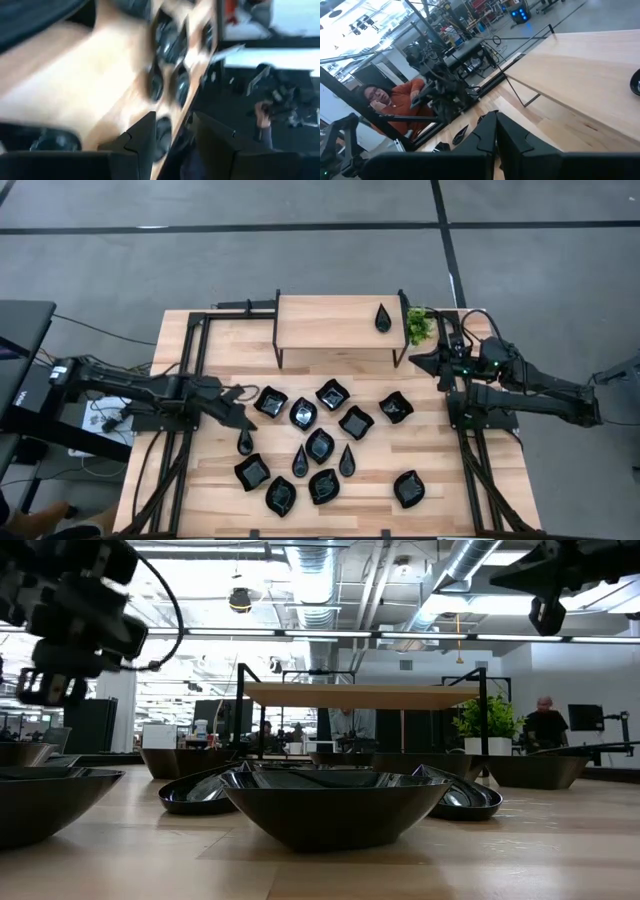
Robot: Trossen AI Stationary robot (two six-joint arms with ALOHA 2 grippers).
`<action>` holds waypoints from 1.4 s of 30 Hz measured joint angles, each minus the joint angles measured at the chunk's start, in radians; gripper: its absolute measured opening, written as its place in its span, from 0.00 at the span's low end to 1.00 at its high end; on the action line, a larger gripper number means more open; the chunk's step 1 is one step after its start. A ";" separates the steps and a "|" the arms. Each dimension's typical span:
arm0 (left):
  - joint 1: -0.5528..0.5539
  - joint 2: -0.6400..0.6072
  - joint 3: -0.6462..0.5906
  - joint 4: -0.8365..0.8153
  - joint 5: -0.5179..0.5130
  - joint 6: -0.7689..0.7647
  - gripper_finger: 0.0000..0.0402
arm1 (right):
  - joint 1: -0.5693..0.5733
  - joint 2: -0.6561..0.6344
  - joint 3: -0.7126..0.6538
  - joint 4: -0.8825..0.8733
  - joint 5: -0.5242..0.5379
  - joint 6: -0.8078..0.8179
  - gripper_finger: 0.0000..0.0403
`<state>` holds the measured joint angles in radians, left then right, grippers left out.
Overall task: Pick & Place Mini shaped plates
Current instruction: Stack the left black drop shaped plate on top of the other black drop shaped plates on the shelf
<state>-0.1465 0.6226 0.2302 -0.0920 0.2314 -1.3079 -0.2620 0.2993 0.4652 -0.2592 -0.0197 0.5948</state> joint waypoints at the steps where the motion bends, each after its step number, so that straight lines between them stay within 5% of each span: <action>1: -0.012 -0.030 0.001 -0.017 -0.041 0.015 0.33 | 0.000 0.000 0.000 -0.001 -0.001 0.000 0.02; 9: -0.130 -0.184 0.104 -0.459 -0.200 0.022 0.33 | 0.000 0.000 0.000 -0.010 -0.002 0.000 0.02; 17: -0.178 -0.050 0.327 -0.767 -0.406 0.202 0.33 | 0.000 0.000 0.000 -0.024 -0.002 -0.001 0.02; 30: -0.172 0.143 0.312 -0.626 -0.424 0.092 0.33 | -0.001 0.000 0.000 -0.024 -0.002 -0.002 0.02; 35: -0.193 0.172 0.312 -0.624 -0.307 -0.122 0.33 | -0.001 0.000 0.000 -0.024 -0.002 -0.007 0.02; 42: -0.240 0.344 0.312 -0.628 -0.329 -0.185 0.33 | -0.001 0.000 0.000 -0.024 -0.002 -0.018 0.02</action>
<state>-0.3867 0.9668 0.5423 -0.7201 -0.0972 -1.4925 -0.2630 0.2996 0.4656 -0.2829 -0.0216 0.5766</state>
